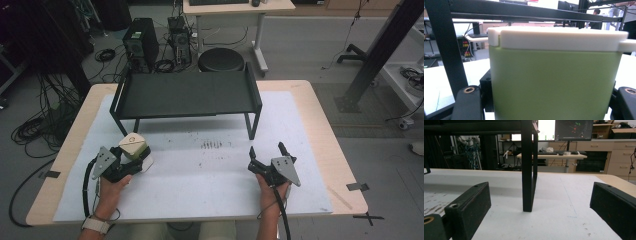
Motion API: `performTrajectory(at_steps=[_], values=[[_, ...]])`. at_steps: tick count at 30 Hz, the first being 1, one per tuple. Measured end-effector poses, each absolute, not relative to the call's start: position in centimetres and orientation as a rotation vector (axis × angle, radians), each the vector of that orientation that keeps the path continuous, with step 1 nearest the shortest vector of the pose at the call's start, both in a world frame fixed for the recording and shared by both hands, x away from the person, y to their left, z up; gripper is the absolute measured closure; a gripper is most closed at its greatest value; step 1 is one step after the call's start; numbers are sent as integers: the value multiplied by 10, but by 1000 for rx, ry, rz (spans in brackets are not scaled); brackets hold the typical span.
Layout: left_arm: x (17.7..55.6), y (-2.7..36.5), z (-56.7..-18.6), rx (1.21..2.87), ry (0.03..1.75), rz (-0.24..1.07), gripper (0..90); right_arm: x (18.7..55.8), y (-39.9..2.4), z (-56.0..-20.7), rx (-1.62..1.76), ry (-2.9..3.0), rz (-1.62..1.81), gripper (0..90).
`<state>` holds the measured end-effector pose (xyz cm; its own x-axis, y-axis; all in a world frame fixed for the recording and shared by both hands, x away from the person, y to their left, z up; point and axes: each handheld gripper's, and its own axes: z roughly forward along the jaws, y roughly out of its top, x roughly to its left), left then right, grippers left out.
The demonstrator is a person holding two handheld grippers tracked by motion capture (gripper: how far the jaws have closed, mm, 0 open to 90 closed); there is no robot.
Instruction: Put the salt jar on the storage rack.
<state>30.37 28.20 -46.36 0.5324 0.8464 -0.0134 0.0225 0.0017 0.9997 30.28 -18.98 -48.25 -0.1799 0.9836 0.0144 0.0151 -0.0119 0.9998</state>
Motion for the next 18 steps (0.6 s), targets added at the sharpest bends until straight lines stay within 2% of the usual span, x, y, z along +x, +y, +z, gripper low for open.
performTrajectory(at_steps=[18], values=[[304,282,-461,1452,821,768,293,303,-190,-483,1138,1344,1348,33]])
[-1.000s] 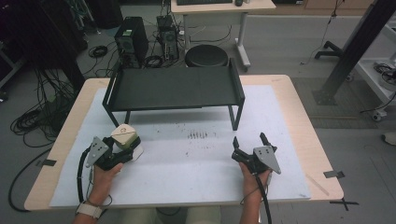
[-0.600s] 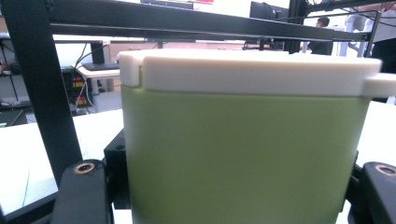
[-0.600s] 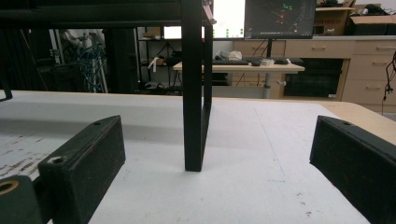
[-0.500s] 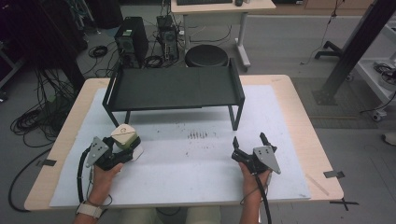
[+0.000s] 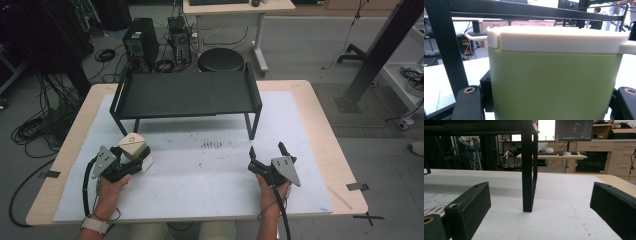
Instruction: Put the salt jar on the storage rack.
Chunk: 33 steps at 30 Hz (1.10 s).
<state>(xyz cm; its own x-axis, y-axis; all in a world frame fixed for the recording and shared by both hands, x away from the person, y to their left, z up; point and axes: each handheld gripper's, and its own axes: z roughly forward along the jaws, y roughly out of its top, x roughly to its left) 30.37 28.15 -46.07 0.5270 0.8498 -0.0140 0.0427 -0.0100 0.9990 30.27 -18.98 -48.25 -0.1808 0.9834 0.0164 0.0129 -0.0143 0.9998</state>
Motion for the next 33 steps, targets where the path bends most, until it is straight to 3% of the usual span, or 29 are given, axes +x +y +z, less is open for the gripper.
performTrajectory(at_steps=[33], values=[[298,277,-413,1442,729,717,293,302,-190,-483,1134,1342,1356,32]])
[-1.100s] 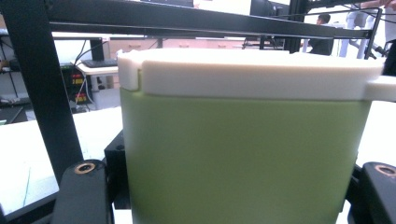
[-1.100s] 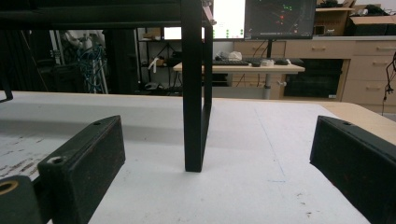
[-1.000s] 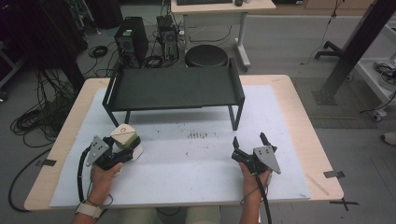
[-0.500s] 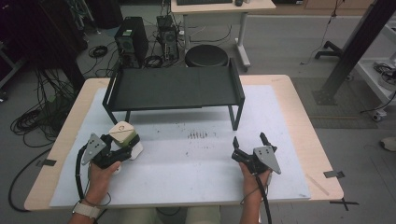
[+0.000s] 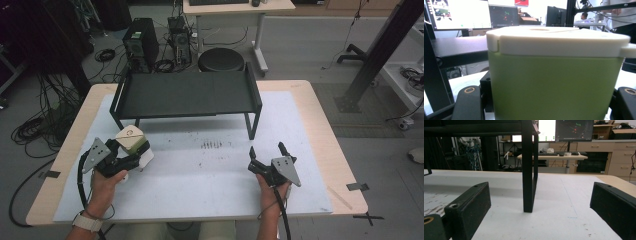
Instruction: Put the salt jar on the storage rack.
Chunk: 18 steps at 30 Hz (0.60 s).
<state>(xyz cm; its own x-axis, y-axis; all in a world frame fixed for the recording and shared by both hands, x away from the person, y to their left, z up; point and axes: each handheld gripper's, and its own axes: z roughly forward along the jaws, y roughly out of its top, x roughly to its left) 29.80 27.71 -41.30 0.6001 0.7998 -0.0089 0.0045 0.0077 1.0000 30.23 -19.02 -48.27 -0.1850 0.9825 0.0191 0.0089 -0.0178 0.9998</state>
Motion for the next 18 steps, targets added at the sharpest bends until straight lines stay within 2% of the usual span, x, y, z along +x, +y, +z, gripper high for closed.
performTrajectory(at_steps=[10,18], values=[[299,276,-401,1445,703,681,293,303,-190,-483,1136,1344,1353,32],[299,276,-377,1429,656,667,293,303,-190,-483,1137,1345,1351,33]])
